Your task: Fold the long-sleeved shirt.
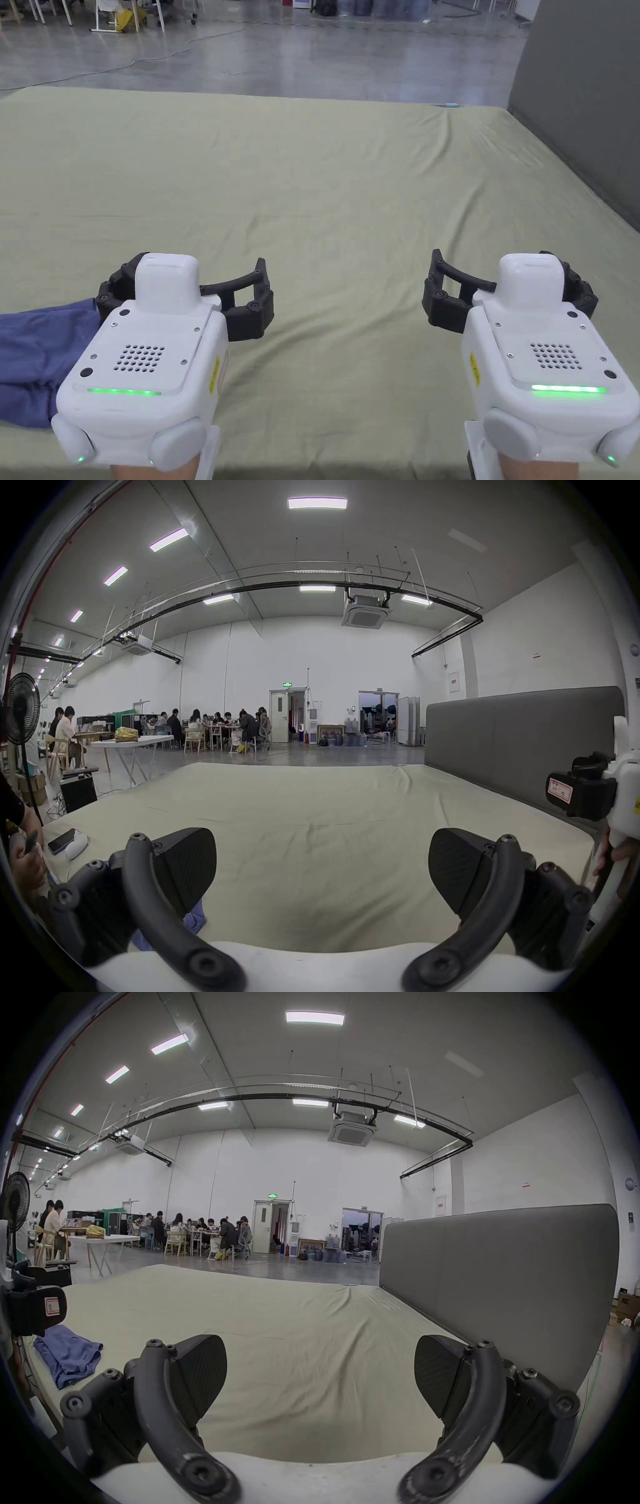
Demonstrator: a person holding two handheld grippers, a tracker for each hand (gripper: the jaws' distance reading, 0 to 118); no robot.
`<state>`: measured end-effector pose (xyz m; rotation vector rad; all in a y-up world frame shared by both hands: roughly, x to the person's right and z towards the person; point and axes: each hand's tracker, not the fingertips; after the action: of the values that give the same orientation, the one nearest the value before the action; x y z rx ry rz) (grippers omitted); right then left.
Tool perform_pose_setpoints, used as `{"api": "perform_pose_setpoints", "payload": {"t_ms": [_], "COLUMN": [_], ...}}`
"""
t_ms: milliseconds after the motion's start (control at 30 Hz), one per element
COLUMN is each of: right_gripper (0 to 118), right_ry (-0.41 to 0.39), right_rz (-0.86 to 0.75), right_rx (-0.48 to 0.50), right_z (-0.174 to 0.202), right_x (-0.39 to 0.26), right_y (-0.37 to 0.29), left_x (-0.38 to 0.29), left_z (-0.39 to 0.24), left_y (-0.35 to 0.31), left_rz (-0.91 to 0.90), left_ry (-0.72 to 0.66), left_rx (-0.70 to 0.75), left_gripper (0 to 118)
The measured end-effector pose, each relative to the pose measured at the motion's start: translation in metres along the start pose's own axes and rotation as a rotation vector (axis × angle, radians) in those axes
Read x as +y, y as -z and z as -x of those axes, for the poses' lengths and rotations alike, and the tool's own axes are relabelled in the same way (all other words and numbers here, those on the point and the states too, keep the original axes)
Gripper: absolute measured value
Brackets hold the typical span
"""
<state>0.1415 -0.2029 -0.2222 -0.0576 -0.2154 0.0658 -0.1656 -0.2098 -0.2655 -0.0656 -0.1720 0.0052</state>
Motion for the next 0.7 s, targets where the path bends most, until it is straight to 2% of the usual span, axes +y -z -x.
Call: {"api": "perform_pose_setpoints", "payload": {"t_ms": [233, 300, 333, 500, 600, 700], "right_gripper": [109, 109, 109, 109, 109, 109], "right_ry": [-0.007, 0.003, 0.036, 0.123, 0.135, 0.113], "right_rz": [0.014, 0.097, 0.130, 0.248, 0.242, 0.252], "right_rx": [0.002, 0.035, 0.056, -0.049, -0.066, -0.093], "right_z": [0.002, 0.002, 0.001, 0.007, 0.010, 0.014], "right_x": [-0.001, 0.004, 0.007, 0.025, 0.030, 0.032], "right_y": [0.002, 0.005, 0.007, 0.011, 0.011, 0.011], "left_x": [-0.001, -0.002, -0.003, -0.001, 0.001, 0.002], "left_z": [-0.003, -0.003, -0.002, -0.002, -0.001, 0.000], "left_y": [-0.001, -0.001, -0.001, 0.000, 0.000, -0.001], "left_rz": [0.006, 0.007, 0.008, 0.004, 0.001, -0.006], "left_ry": [0.022, 0.026, 0.024, 0.016, 0.004, 0.005], "left_rx": [0.006, 0.005, 0.005, 0.008, 0.012, 0.019], "left_gripper": [117, 117, 117, 117, 117, 117]}}
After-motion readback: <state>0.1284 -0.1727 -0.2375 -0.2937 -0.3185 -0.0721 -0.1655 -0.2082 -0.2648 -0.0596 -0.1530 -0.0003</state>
